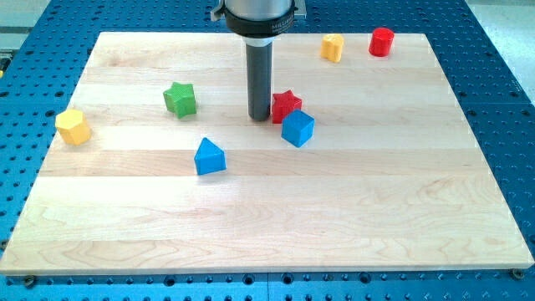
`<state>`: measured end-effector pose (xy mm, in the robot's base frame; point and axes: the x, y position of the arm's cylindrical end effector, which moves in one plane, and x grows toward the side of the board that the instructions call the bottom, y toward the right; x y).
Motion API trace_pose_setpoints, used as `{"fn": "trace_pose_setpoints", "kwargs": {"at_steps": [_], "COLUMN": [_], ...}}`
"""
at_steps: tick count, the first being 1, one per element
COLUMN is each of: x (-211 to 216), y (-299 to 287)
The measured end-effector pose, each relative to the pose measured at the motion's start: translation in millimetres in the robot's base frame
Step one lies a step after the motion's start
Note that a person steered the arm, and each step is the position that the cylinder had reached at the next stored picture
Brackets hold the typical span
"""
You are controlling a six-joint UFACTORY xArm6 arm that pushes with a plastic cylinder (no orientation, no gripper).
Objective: Slide the red star below the red circle
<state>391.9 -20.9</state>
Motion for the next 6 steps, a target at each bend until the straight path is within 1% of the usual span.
{"fn": "trace_pose_setpoints", "kwargs": {"at_steps": [1, 2, 3, 4, 5, 6], "x": [19, -30, -72, -90, -101, -32], "y": [28, 95, 142, 147, 197, 194]}}
